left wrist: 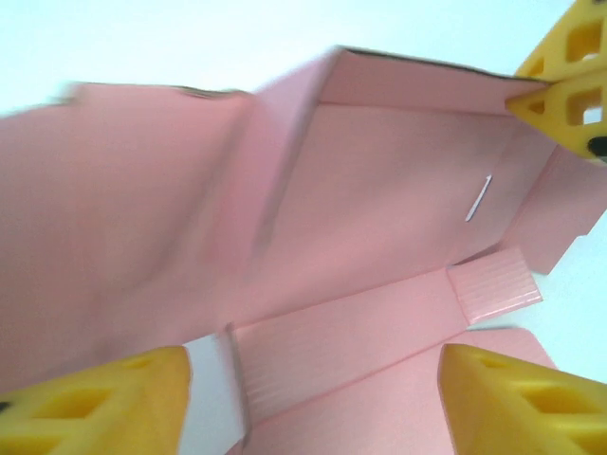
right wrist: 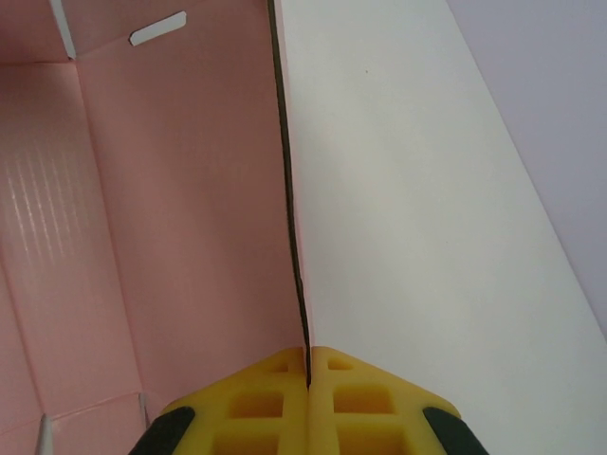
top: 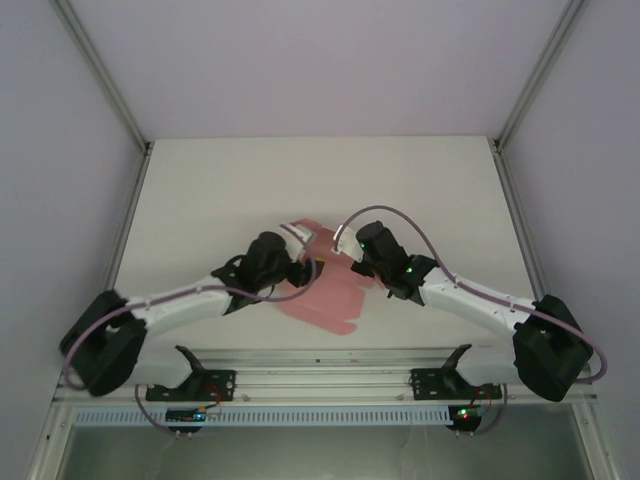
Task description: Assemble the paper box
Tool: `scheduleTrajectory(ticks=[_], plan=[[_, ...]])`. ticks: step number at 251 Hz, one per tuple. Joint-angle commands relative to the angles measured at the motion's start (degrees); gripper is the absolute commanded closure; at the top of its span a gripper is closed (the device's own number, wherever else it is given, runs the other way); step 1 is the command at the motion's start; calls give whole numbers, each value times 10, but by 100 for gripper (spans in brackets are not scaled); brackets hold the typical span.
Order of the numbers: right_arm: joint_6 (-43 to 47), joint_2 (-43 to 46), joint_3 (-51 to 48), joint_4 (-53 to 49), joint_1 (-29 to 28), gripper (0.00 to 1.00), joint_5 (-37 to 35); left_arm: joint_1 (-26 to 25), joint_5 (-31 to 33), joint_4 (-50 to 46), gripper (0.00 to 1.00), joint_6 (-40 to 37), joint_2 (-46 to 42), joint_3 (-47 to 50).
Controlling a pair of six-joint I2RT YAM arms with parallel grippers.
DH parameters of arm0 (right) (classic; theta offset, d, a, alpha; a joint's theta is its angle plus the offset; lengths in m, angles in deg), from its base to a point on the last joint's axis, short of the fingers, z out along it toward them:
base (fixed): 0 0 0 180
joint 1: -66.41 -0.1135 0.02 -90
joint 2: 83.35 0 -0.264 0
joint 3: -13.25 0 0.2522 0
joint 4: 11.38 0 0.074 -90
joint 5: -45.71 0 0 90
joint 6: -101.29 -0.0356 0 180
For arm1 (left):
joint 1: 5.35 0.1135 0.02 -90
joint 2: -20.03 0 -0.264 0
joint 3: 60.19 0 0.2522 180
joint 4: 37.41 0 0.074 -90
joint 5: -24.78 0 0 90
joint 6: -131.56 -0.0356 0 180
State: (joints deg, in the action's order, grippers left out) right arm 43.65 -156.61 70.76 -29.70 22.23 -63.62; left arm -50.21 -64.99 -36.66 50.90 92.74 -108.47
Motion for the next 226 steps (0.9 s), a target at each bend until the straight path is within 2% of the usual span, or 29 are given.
scheduleTrajectory(ticks=[1, 12, 41, 67, 84, 122, 148, 196, 226], plan=[[27, 11, -12, 21, 1, 100, -25, 43, -35, 18, 12, 38, -83, 53], [35, 11, -16, 31, 1, 100, -25, 69, -39, 14, 0, 57, -118, 71], [72, 8, -34, 74, -8, 100, -29, 135, -44, -40, 0, 105, -186, 83], [104, -2, -43, 106, -19, 100, -44, 188, -41, -108, 0, 153, -189, 54], [133, -16, -52, 148, -31, 100, -71, 215, -53, -131, 0, 171, -167, 33], [232, -54, -87, 300, -61, 100, -139, 246, -78, -92, 1, 184, -100, 19], [280, -75, -94, 361, -75, 100, -166, 261, -103, -71, 0, 184, -41, 0], [288, -77, -105, 382, -85, 100, -153, 271, -144, -24, 1, 150, 60, -31], [270, -69, -104, 350, -85, 100, -141, 271, -222, 16, 0, 114, 112, -48]])
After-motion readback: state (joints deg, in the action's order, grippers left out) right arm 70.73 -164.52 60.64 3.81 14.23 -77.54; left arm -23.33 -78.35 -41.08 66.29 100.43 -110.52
